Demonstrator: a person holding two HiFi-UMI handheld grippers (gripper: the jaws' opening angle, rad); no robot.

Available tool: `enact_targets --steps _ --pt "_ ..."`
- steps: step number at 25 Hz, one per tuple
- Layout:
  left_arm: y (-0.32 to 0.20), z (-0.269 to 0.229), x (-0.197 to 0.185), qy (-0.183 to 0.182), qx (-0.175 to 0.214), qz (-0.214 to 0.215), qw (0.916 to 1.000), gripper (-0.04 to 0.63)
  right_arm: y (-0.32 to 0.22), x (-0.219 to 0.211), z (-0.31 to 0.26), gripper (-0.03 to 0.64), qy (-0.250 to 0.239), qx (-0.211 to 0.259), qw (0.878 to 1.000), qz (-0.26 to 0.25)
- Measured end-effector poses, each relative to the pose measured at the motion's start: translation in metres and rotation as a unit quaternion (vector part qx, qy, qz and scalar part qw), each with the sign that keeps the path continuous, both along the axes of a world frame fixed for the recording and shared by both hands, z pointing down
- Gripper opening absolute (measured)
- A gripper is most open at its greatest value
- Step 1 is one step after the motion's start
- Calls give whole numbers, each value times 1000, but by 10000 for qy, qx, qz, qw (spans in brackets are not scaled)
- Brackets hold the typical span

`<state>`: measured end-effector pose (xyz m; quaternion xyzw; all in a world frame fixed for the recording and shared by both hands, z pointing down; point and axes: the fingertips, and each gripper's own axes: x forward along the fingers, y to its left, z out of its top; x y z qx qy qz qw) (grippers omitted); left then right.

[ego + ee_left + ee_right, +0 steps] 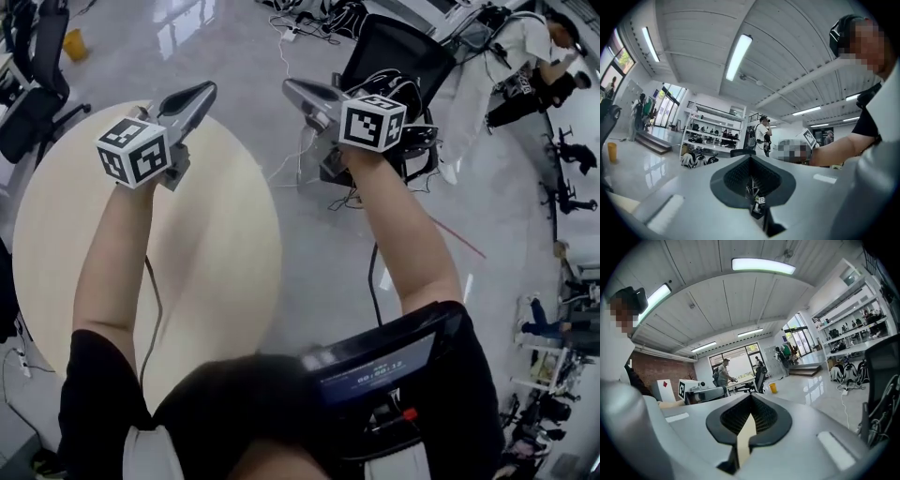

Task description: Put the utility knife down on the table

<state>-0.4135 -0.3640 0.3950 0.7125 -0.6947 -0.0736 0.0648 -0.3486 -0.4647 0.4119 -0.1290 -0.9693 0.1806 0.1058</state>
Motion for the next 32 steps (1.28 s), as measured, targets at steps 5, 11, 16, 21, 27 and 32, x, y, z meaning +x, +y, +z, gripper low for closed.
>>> enact_targets --steps 5,11,16,21,27,32 --pt "-35 -13 90 -19 -26 436 9990 -2 -26 89 -19 14 -15 43 9998 205" --pt "-67 -31 201 20 -85 902 9959 -2 -63 206 -40 14 -42 45 9983 576" --pt "-83 -45 290 107 -97 1263 9919 -2 -85 303 -53 14 4 72 9963 860" --pt "-80 -71 377 106 -43 1595 9871 -2 -94 409 -81 14 -68 108 9920 1253" --pt "-73 -94 477 380 81 1918 9807 -2 -88 534 -114 14 -132 208 9848 1718" --pt "-63 -107 558 563 -13 2433 9683 -2 -61 626 -136 14 -195 176 9791 2017"
